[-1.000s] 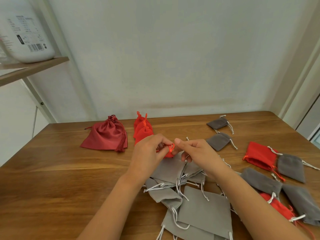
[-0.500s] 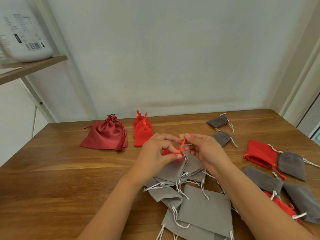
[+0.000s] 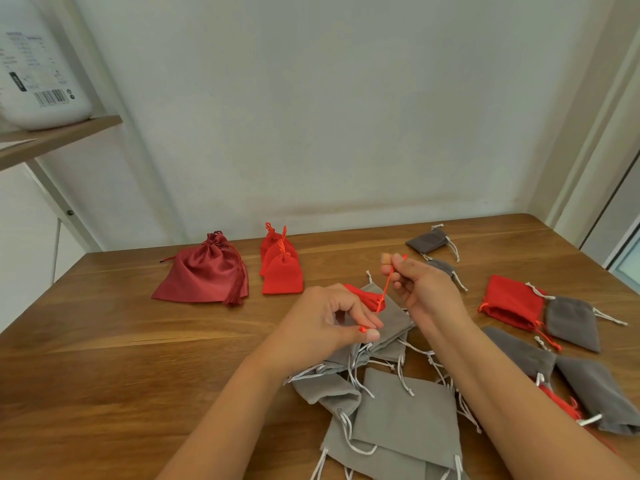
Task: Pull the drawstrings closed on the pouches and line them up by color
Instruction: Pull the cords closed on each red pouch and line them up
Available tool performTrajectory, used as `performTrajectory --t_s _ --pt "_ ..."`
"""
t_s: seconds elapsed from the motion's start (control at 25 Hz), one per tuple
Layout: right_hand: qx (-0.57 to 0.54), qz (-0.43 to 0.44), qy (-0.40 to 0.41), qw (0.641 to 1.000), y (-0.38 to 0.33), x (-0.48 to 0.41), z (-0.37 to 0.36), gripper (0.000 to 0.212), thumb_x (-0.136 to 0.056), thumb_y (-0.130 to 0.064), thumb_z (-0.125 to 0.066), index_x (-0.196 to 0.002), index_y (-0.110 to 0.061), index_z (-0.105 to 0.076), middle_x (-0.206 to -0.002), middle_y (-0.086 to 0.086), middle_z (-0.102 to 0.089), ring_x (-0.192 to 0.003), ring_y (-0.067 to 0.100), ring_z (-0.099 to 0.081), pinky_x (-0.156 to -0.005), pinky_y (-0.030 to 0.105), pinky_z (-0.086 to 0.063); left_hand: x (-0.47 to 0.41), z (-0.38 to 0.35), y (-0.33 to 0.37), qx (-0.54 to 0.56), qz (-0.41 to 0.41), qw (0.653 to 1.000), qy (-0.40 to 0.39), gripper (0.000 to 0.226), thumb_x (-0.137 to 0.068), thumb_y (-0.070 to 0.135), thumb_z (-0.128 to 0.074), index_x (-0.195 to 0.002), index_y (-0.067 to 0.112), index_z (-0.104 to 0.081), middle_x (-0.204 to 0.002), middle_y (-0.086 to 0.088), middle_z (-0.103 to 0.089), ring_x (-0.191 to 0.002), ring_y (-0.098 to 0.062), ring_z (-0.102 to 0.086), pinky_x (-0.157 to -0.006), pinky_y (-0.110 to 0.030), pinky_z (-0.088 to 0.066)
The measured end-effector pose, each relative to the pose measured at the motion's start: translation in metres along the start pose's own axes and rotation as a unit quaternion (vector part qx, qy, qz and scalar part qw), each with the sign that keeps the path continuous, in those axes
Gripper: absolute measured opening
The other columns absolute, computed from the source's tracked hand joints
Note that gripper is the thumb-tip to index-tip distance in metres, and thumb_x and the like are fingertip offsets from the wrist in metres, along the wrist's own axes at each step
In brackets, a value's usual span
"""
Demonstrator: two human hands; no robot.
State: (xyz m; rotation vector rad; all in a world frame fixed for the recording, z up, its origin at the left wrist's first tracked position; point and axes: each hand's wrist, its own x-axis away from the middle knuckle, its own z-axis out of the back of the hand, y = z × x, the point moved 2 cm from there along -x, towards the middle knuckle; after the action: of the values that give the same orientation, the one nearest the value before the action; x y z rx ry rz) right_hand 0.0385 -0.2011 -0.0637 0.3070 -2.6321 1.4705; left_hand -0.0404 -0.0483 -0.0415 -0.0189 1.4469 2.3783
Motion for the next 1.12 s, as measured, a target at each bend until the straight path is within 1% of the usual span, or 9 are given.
performTrajectory --t_s 0.2,0.32,0.48,0.6,0.76,0.84,0.92,1.0,1.12 --pt "0.013 0.025 -0.013 1.0 -0.002 -0.004 0.004 0.015 -0.094 -0.009 -0.052 -0.092 -0.002 -0.066 -0.063 0.0 -0.068 -0.048 0.001 -0.056 -0.05 0.011 -0.048 -0.001 -0.001 -0.004 0.106 0.022 0.993 0.044 0.007 -0.08 0.004 -0.071 -0.076 0.006 -0.065 -0.087 0.001 -0.075 -0.088 -0.008 -0.068 -0.079 -0.017 -0.049" --pt "0.076 0.065 -0.071 0.992 -0.01 -0.001 0.002 0.016 -0.092 -0.014 -0.055 -0.093 -0.005 -0.069 -0.071 0.0 -0.071 -0.056 0.005 -0.057 -0.055 0.013 -0.049 -0.007 0.003 -0.01 0.158 0.056 0.979 0.119 0.011 -0.086 0.006 -0.064 -0.076 0.009 -0.06 -0.075 0.001 -0.074 -0.061 -0.004 -0.06 -0.057 -0.017 -0.043" --pt "0.23 0.159 -0.194 0.94 -0.007 0.017 -0.017 0.022 -0.079 -0.023 -0.063 -0.093 -0.011 -0.075 -0.095 -0.001 -0.072 -0.074 0.003 -0.06 -0.061 0.013 -0.044 -0.009 0.014 -0.019 0.13 0.109 0.969 0.182 0.017 -0.085 0.012 -0.066 -0.073 0.0 -0.072 -0.049 0.007 -0.06 -0.042 0.002 -0.043 -0.048 -0.012 -0.032" --pt "0.269 0.199 -0.244 0.91 -0.003 0.018 -0.023 0.021 -0.078 -0.018 -0.066 -0.094 -0.008 -0.074 -0.104 0.005 -0.07 -0.102 0.006 -0.063 -0.082 0.017 -0.049 -0.007 0.013 -0.016 0.061 0.093 0.985 0.135 0.025 -0.089 0.012 -0.062 -0.086 -0.011 -0.071 -0.043 0.015 -0.05 -0.042 0.004 -0.043 -0.05 -0.008 -0.03" --pt "0.272 0.193 -0.216 0.918 0.0 0.014 -0.021 0.018 -0.078 -0.017 -0.067 -0.093 -0.011 -0.075 -0.088 0.001 -0.073 -0.082 0.004 -0.066 -0.073 0.014 -0.048 -0.003 0.005 -0.003 0.071 0.059 0.995 0.035 0.018 -0.092 0.005 -0.056 -0.1 -0.001 -0.071 -0.054 0.018 -0.063 -0.055 0.007 -0.056 -0.057 -0.007 -0.039" --pt "0.268 0.19 -0.203 0.922 -0.001 0.014 -0.021 0.018 -0.08 -0.016 -0.066 -0.095 -0.011 -0.075 -0.083 0.001 -0.071 -0.072 0.001 -0.063 -0.066 0.013 -0.046 -0.002 0.005 -0.001 0.066 0.034 0.996 0.057 0.016 -0.087 0.018 -0.065 -0.092 0.007 -0.075 -0.072 0.007 -0.073 -0.069 -0.004 -0.065 -0.066 -0.019 -0.05" --pt "0.262 0.179 -0.2 0.927 -0.002 0.016 -0.021 0.019 -0.08 -0.019 -0.066 -0.096 -0.012 -0.075 -0.078 -0.001 -0.071 -0.068 0.003 -0.06 -0.064 0.014 -0.046 -0.003 0.008 -0.005 0.063 0.036 0.992 0.105 0.018 -0.084 0.022 -0.066 -0.081 0.007 -0.076 -0.064 0.006 -0.07 -0.061 -0.004 -0.061 -0.061 -0.017 -0.046" --pt "0.287 0.172 -0.183 0.924 -0.001 0.019 -0.023 0.022 -0.084 -0.019 -0.066 -0.105 -0.019 -0.071 -0.084 -0.005 -0.073 -0.073 0.001 -0.064 -0.066 0.013 -0.047 -0.006 0.011 -0.01 0.094 0.065 0.983 0.144 0.02 -0.089 0.011 -0.061 -0.076 0.002 -0.073 -0.052 0.012 -0.06 -0.05 0.002 -0.05 -0.054 -0.01 -0.036" --pt "0.39 0.209 -0.104 0.891 -0.001 0.02 -0.022 0.047 -0.083 -0.028 -0.071 -0.127 -0.035 -0.054 -0.104 -0.017 -0.066 -0.09 -0.006 -0.063 -0.079 0.014 -0.049 -0.008 0.014 -0.014 0.136 0.102 0.971 0.169 0.024 -0.092 0.01 -0.055 -0.076 0.005 -0.073 -0.053 0.008 -0.055 -0.051 0.0 -0.045 -0.052 -0.015 -0.031"
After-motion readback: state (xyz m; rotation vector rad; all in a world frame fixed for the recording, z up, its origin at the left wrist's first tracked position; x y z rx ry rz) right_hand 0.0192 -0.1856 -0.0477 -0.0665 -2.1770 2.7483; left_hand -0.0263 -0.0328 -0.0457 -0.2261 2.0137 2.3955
